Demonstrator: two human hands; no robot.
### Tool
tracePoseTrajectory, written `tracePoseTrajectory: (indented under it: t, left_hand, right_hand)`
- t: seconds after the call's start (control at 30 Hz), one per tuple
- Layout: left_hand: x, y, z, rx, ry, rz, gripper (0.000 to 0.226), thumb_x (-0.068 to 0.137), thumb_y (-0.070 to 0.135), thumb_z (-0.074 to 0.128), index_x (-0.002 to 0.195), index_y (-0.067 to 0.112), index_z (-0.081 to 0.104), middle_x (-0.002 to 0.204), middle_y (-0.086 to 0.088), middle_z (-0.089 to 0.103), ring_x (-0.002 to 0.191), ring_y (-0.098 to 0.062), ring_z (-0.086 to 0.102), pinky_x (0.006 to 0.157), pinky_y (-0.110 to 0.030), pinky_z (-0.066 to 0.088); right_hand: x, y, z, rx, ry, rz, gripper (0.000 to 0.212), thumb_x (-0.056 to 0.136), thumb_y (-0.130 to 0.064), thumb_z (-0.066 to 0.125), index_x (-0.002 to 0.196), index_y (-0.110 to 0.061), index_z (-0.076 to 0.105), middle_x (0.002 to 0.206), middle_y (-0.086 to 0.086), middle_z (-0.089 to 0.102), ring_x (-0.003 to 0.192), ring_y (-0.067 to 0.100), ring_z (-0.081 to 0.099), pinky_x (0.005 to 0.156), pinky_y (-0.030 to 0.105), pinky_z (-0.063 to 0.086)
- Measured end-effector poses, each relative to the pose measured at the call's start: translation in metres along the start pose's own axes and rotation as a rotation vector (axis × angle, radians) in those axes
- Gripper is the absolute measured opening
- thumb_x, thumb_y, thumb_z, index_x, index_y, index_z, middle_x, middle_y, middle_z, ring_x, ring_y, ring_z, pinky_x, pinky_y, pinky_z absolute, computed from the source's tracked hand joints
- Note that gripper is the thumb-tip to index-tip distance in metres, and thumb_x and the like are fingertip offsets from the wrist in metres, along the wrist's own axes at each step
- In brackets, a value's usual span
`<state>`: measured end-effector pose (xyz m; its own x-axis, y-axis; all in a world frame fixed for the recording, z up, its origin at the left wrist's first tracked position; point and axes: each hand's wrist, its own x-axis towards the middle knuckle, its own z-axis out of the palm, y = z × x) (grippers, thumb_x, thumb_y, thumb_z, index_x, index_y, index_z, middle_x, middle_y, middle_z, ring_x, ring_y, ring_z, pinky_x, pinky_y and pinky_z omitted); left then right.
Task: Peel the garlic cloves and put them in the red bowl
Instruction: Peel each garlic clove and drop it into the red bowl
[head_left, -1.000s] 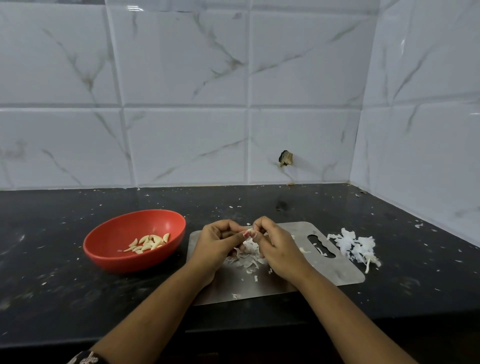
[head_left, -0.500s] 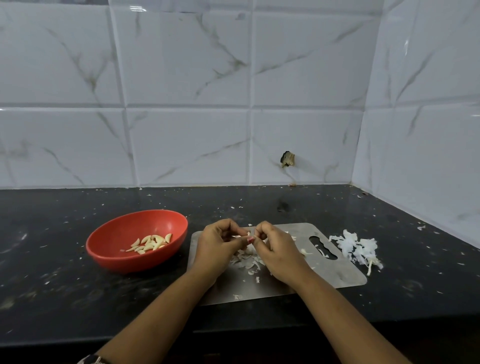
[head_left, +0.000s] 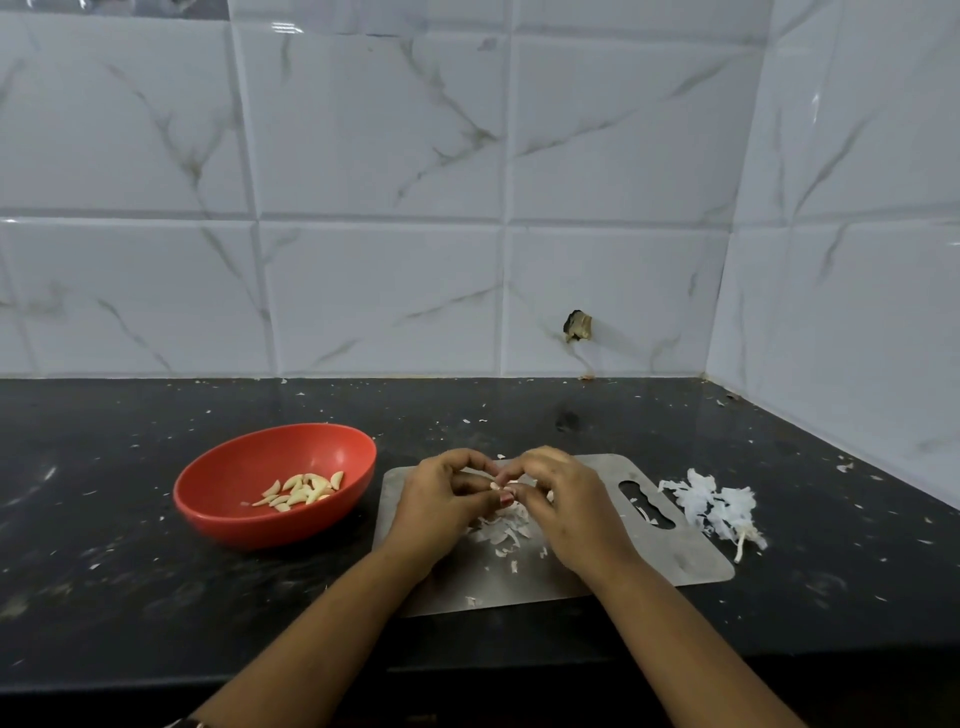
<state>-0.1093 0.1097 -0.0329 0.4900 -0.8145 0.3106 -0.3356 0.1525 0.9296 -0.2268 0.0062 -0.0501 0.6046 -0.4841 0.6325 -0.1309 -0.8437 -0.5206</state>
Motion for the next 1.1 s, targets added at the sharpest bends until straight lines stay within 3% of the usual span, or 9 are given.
tracePoseTrajectory:
  t: [0.13,0.27,0.37,0.53,0.6,0.73,0.9,1.1]
  left_hand:
    - [0.001,-0.003,-0.001,-0.061,-0.047,-0.011,0.029,0.079,-0.003,0.073,0.104,0.007,0.062,0.078,-0.011,0.074,0.067,-0.013,0.069,0.061,-0.019,0.053]
    - [0.003,-0.010,-0.001,-0.106,-0.072,0.007,0.044,0.085,-0.011,0.062,0.116,0.019,0.054,0.084,-0.012,0.075,0.078,-0.019,0.072,0.068,-0.023,0.055]
    - [0.004,-0.010,0.000,-0.122,-0.055,0.033,0.048,0.087,-0.010,0.060,0.120,0.023,0.050,0.082,-0.013,0.074,0.077,-0.020,0.072,0.066,-0.023,0.055]
    - [0.003,-0.006,-0.001,-0.163,-0.019,0.031,0.030,0.084,-0.009,0.064,0.109,0.008,0.062,0.075,-0.010,0.074,0.068,-0.018,0.071,0.063,-0.022,0.056]
    - [0.003,-0.005,0.000,-0.167,-0.040,0.034,0.019,0.084,-0.011,0.062,0.096,0.002,0.069,0.075,-0.009,0.074,0.066,-0.018,0.071,0.061,-0.022,0.056]
    - [0.004,-0.006,0.000,-0.207,-0.024,0.030,0.029,0.082,-0.014,0.061,0.073,0.012,0.069,0.070,-0.007,0.073,0.059,-0.016,0.068,0.058,-0.022,0.056]
    - [0.004,-0.006,0.000,-0.145,-0.023,0.028,0.024,0.085,-0.012,0.061,0.076,0.010,0.067,0.058,0.000,0.068,0.052,-0.009,0.063,0.053,-0.018,0.052]
    - [0.005,-0.007,-0.001,-0.131,-0.039,0.045,0.019,0.086,-0.006,0.063,0.080,0.011,0.070,0.067,-0.010,0.067,0.051,-0.009,0.058,0.052,-0.019,0.049]
  right_hand:
    - [0.003,0.004,0.000,0.063,-0.051,0.049,0.019,0.089,-0.014,0.066,0.097,-0.031,0.069,0.100,-0.014,0.064,0.071,0.003,0.057,0.070,0.022,0.050]
    - [0.001,0.005,0.001,-0.051,-0.075,0.027,0.019,0.093,-0.022,0.062,0.107,-0.032,0.069,0.099,-0.017,0.058,0.071,-0.006,0.050,0.069,0.014,0.040]
    - [0.001,0.003,0.000,-0.021,-0.012,0.034,0.015,0.090,-0.023,0.067,0.102,-0.030,0.073,0.094,-0.015,0.062,0.065,0.000,0.052,0.063,0.017,0.043]
    - [0.003,0.002,-0.002,0.234,0.027,0.176,0.015,0.082,-0.017,0.076,0.081,-0.032,0.074,0.076,-0.010,0.069,0.049,0.003,0.047,0.052,0.013,0.038]
    - [0.004,0.002,-0.004,0.352,-0.009,0.220,0.012,0.081,-0.013,0.077,0.081,-0.025,0.075,0.080,-0.007,0.073,0.051,0.000,0.051,0.055,0.012,0.040]
    - [0.005,0.002,-0.007,0.529,-0.053,0.264,0.009,0.080,-0.008,0.077,0.082,-0.016,0.075,0.085,0.006,0.074,0.061,0.002,0.059,0.061,0.018,0.048]
    - [0.004,0.002,-0.008,0.593,-0.060,0.291,0.007,0.080,-0.004,0.076,0.084,-0.009,0.076,0.078,0.005,0.073,0.063,0.003,0.061,0.059,0.017,0.048]
    - [0.005,0.001,-0.006,0.587,-0.061,0.267,0.008,0.078,-0.008,0.078,0.077,-0.013,0.072,0.071,-0.004,0.070,0.061,0.002,0.059,0.058,0.016,0.047]
